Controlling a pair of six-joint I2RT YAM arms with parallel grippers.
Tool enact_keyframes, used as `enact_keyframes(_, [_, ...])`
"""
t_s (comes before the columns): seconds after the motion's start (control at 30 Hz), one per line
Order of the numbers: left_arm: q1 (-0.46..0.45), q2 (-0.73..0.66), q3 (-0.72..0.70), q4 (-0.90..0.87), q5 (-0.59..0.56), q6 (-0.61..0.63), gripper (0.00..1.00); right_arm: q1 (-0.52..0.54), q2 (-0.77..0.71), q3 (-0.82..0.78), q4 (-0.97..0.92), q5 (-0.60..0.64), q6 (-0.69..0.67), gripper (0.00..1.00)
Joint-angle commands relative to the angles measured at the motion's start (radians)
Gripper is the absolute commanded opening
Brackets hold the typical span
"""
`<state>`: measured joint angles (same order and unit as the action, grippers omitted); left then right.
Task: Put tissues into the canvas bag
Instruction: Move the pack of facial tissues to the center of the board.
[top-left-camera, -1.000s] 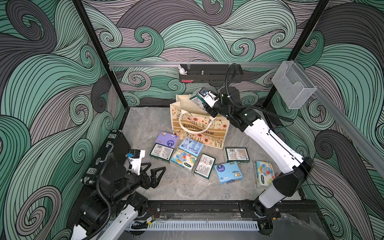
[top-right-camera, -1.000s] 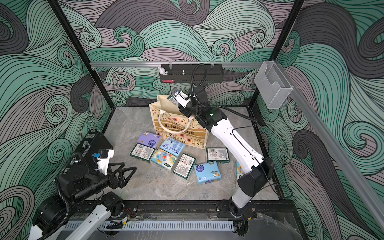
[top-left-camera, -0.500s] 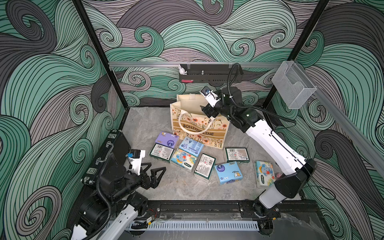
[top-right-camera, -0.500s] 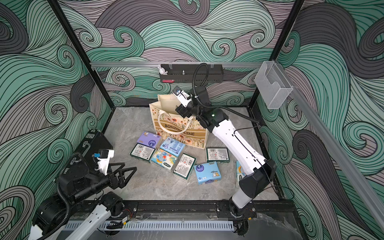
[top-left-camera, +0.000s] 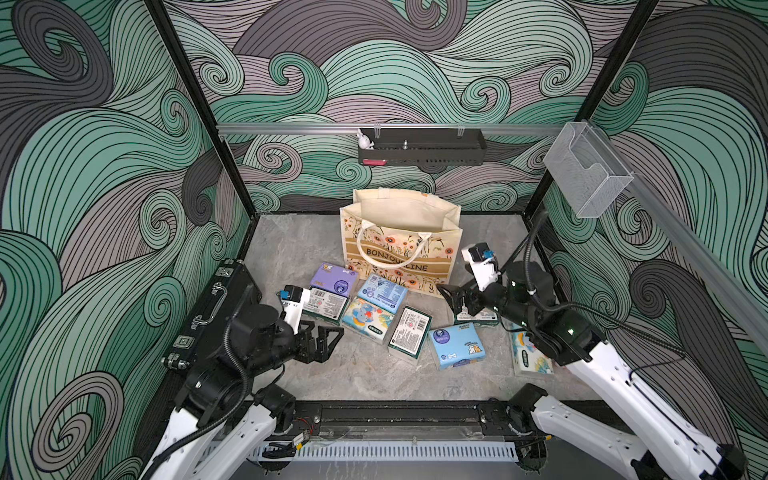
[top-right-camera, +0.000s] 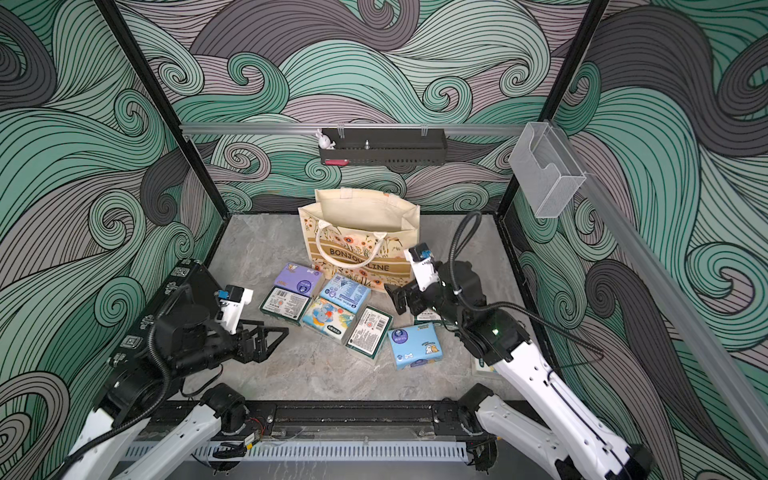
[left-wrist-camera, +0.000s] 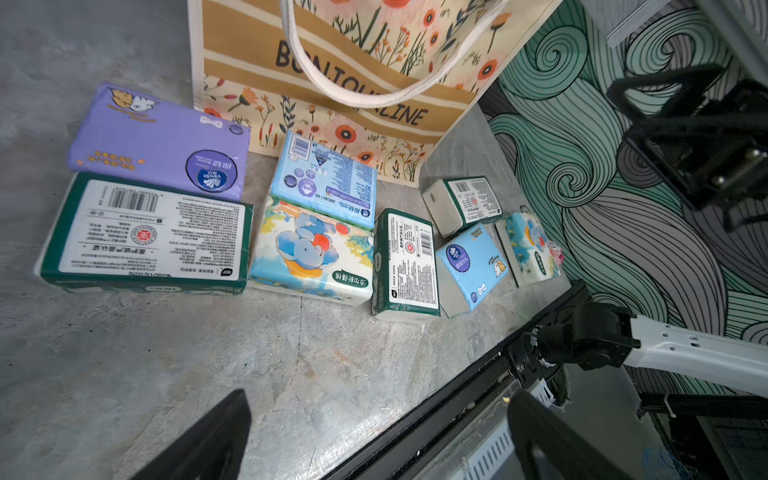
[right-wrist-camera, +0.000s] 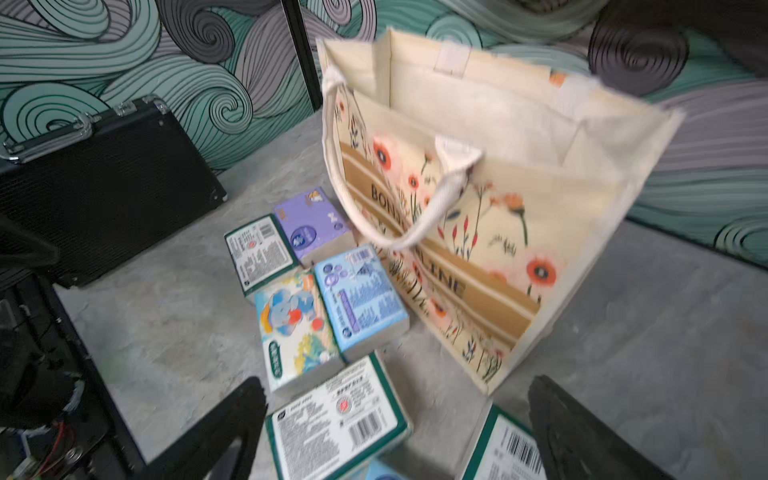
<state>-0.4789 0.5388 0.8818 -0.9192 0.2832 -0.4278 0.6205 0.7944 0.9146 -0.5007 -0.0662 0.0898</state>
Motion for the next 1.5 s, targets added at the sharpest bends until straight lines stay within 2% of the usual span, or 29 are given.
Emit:
enact_keyframes(0.0, [-0.001, 0.077, 0.005, 0.007, 0.069, 0.023, 0.99, 0.001, -0.109, -0.113, -0.145, -0.045, 0.246, 1.00])
enact_keyframes(0.1, [-0.001, 0.139, 0.006, 0.008, 0.085, 0.013, 0.99, 0.001, -0.214, -0.221, -0.238, -0.061, 0.392, 1.00])
enact_keyframes(0.23, [-0.006, 0.199, -0.011, 0.079, 0.162, -0.038, 0.99, 0.001, -0.372, -0.349, -0.331, 0.064, 0.638, 1.00])
enact_keyframes(0.3, [-0.015, 0.208, -0.036, 0.140, 0.177, -0.067, 0.99, 0.002, -0.438, -0.401, -0.340, 0.089, 0.687, 1.00])
enact_keyframes(0.37, [-0.027, 0.211, -0.071, 0.201, 0.186, -0.099, 0.99, 0.001, -0.465, -0.424, -0.355, 0.120, 0.703, 1.00])
enact_keyframes(0.5, [-0.058, 0.227, -0.144, 0.331, 0.221, -0.183, 0.88, 0.001, -0.389, -0.419, -0.347, 0.154, 0.708, 1.00])
enact_keyframes(0.77, [-0.140, 0.292, -0.220, 0.436, 0.234, -0.275, 0.87, -0.034, -0.241, -0.426, -0.224, 0.239, 0.683, 1.00])
enact_keyframes(0.9, [-0.168, 0.315, -0.244, 0.469, 0.225, -0.298, 0.87, -0.086, -0.136, -0.443, -0.101, 0.136, 0.628, 1.00])
enact_keyframes(1.07, [-0.200, 0.347, -0.297, 0.550, 0.221, -0.341, 0.87, -0.091, -0.069, -0.481, 0.051, -0.008, 0.591, 1.00])
enact_keyframes(1.13, [-0.223, 0.375, -0.315, 0.595, 0.218, -0.357, 0.80, -0.091, -0.070, -0.505, 0.090, -0.049, 0.591, 1.00])
enact_keyframes(1.2, [-0.251, 0.411, -0.326, 0.644, 0.209, -0.372, 0.67, -0.092, -0.079, -0.524, 0.105, -0.072, 0.597, 1.00])
enact_keyframes(1.3, [-0.305, 0.502, -0.323, 0.719, 0.207, -0.376, 0.23, -0.091, -0.100, -0.543, 0.101, -0.084, 0.597, 1.00])
enact_keyframes(1.33, [-0.323, 0.545, -0.310, 0.728, 0.203, -0.372, 0.04, -0.091, -0.105, -0.548, 0.095, -0.085, 0.597, 1.00])
enact_keyframes(1.37, [-0.339, 0.583, -0.290, 0.727, 0.200, -0.367, 0.00, -0.091, -0.113, -0.552, 0.092, -0.084, 0.597, 1.00])
enact_keyframes(1.47, [-0.392, 0.718, -0.212, 0.691, 0.183, -0.335, 0.00, -0.091, -0.136, -0.560, 0.075, -0.078, 0.594, 1.00])
